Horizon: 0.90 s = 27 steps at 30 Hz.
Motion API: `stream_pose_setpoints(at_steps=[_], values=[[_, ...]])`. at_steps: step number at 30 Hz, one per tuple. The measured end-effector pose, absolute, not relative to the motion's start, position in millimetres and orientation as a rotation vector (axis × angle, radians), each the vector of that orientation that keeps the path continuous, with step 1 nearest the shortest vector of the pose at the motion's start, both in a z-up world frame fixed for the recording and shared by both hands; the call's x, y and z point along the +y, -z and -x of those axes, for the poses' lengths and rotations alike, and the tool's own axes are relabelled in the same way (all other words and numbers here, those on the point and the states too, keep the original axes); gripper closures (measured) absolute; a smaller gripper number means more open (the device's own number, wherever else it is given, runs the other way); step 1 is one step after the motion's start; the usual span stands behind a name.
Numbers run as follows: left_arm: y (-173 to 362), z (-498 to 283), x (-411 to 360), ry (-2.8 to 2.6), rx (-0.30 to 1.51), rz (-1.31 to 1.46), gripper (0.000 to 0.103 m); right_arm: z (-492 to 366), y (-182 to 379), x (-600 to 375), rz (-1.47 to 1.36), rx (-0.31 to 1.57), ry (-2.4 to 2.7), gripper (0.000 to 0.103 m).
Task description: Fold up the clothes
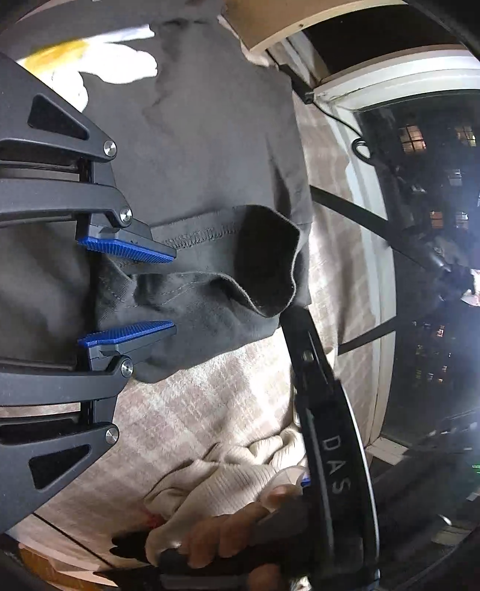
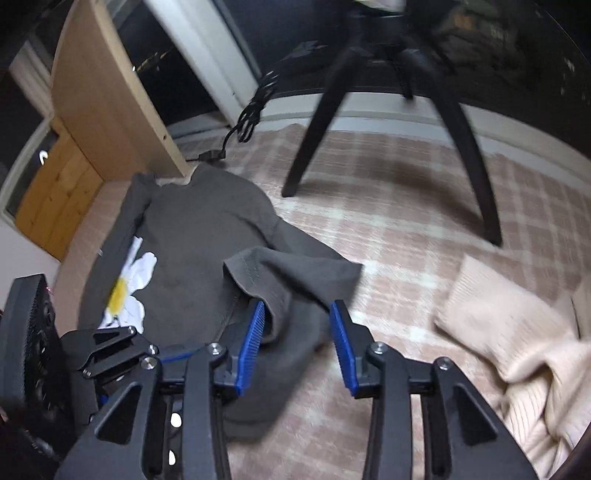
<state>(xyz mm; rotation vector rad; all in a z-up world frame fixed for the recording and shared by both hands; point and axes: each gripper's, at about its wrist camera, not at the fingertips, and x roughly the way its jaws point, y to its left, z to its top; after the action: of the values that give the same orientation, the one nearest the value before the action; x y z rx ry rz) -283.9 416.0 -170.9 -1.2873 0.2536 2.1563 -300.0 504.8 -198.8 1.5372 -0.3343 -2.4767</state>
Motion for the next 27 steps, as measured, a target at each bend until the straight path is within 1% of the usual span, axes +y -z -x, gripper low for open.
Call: stream_pose_setpoints(at_steps=[1,2,3,4,5,9,12,15,18,19,21,23,25,26,27], values=[[172,285,416,-2.157,0.244,1.286,0.075,304,202,502,-1.55,-0.325,2.475,0.066],[172,285,416,-2.161,0.235,1.278,0.089,307,206,501,-1.563,-0.318,2.473,0.066],[171,284,416,-2.16,0.226,1.266,0.098,311,210,499,-1.575,-0.311,2.471,0.07],[169,282,416,-2.152,0.221,1.252,0.101,313,213,498,-1.579,-0.311,2.471,0.098],[166,280,417,-2.144,0.22,1.237,0.101,312,213,501,-1.569,-0.329,2.476,0.1],[140,263,420,-2.13,0.191,1.12,0.101,290,185,529,-1.437,-0.487,2.552,0.101],[120,249,430,-2.117,0.145,1.036,0.101,270,159,552,-1.374,-0.47,2.698,0.101],[116,240,461,-2.06,0.132,0.979,0.101,263,157,573,-1.49,-0.394,2.826,0.101],[135,230,497,-1.906,0.096,1.043,0.1,262,179,590,-1.669,-0.338,2.862,0.101],[143,223,508,-1.851,0.106,1.073,0.095,262,186,595,-1.713,-0.316,2.871,0.101],[148,203,518,-1.81,0.19,1.069,0.091,261,198,604,-1.788,-0.289,2.881,0.101],[146,185,514,-1.821,0.288,1.027,0.084,260,200,615,-1.784,-0.385,2.856,0.101],[145,178,499,-1.863,0.367,1.0,0.081,260,195,622,-1.743,-0.476,2.852,0.101],[146,179,492,-1.894,0.408,0.994,0.081,260,190,622,-1.713,-0.492,2.849,0.1],[146,180,485,-1.925,0.45,0.988,0.081,260,187,621,-1.694,-0.497,2.834,0.095]])
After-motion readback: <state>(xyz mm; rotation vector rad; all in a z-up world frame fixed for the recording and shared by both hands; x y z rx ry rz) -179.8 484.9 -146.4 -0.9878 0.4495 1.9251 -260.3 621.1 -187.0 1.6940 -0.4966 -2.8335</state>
